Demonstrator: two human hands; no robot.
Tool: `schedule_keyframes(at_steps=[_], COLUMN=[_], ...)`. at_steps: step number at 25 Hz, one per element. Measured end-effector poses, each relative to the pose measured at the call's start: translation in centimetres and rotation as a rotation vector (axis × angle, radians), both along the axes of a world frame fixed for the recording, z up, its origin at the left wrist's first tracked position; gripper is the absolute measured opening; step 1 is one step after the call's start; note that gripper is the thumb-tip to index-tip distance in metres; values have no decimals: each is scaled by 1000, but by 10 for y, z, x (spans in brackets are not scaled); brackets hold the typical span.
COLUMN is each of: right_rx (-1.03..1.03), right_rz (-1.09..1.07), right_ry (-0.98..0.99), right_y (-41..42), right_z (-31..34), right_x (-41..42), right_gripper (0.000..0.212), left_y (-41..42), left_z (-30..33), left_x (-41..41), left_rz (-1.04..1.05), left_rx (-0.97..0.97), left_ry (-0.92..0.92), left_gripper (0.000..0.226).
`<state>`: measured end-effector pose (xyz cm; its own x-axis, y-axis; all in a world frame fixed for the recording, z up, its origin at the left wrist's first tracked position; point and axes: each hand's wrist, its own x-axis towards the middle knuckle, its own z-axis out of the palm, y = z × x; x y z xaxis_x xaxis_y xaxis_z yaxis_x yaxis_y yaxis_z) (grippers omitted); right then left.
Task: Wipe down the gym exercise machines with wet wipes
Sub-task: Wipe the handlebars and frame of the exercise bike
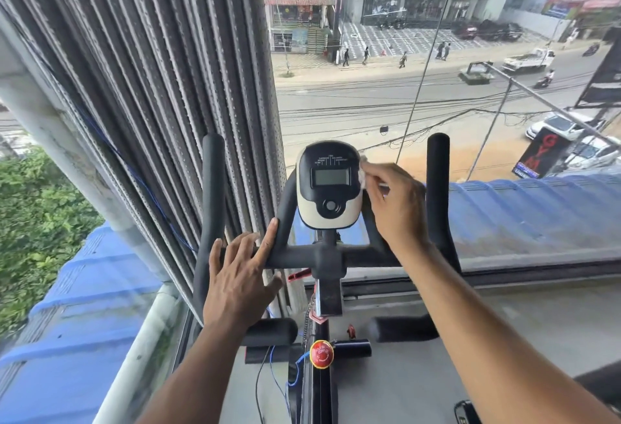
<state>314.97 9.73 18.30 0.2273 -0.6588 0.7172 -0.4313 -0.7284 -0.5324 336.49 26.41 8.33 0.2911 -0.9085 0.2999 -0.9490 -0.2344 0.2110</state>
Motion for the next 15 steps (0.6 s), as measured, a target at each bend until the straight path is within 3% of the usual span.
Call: schedule_keyframes(at_steps=[5, 10, 12, 15], right_rx=[187, 470, 390, -15], right_rz=[-162, -91, -24, 109], right_ry=[-212, -176, -30, 195], right_y=[52, 75, 71, 47], right_z=[-53, -55, -32, 30], right_x=[13, 17, -3, -19], right_gripper=[12, 11, 11, 12], left_y=[-1, 4, 12, 14], left_z=[1, 12, 10, 6], left_x=[1, -2, 6, 19], left_rz=[43, 249, 322, 357], left_rx=[47, 48, 51, 45], left_ry=[-26, 61, 140, 201], left_gripper=[118, 134, 139, 132])
